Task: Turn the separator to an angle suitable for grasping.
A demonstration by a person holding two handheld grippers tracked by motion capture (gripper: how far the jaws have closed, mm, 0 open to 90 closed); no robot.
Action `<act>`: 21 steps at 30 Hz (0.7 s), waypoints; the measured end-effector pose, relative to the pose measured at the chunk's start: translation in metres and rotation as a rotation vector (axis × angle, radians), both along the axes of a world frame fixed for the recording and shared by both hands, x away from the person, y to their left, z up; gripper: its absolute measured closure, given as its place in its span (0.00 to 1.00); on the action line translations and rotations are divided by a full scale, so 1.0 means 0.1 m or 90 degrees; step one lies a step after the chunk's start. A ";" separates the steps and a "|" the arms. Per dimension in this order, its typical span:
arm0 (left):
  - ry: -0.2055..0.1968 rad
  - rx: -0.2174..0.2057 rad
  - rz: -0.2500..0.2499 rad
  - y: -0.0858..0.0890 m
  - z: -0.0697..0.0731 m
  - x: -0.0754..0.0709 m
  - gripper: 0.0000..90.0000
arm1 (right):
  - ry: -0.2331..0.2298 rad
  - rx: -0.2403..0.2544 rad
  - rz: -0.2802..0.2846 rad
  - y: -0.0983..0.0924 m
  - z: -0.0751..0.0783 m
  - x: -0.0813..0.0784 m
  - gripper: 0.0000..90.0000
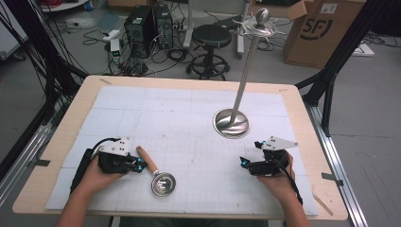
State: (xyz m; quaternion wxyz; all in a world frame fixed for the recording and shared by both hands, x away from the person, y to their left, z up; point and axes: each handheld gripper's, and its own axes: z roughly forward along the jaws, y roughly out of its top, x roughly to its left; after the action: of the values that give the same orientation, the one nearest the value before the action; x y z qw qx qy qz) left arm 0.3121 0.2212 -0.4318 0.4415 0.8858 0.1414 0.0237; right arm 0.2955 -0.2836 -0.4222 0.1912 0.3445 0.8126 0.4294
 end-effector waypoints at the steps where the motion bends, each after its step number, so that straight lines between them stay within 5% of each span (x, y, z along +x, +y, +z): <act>1: -0.005 0.002 0.004 0.02 0.00 0.01 0.99 | 0.000 -0.001 0.000 0.00 0.00 0.00 0.17; 13: -0.004 0.030 0.046 0.04 -0.03 0.05 0.98 | 0.001 -0.003 -0.001 0.00 0.00 0.00 0.17; 21: 0.009 0.043 0.109 0.07 -0.10 0.14 0.97 | 0.001 -0.005 -0.002 0.01 -0.01 0.00 0.17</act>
State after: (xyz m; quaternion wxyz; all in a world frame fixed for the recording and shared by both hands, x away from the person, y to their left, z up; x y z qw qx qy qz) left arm 0.3262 0.2283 -0.4418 0.4068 0.8849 0.2189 0.0601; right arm 0.2957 -0.2824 -0.4229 0.1924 0.3453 0.8139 0.4257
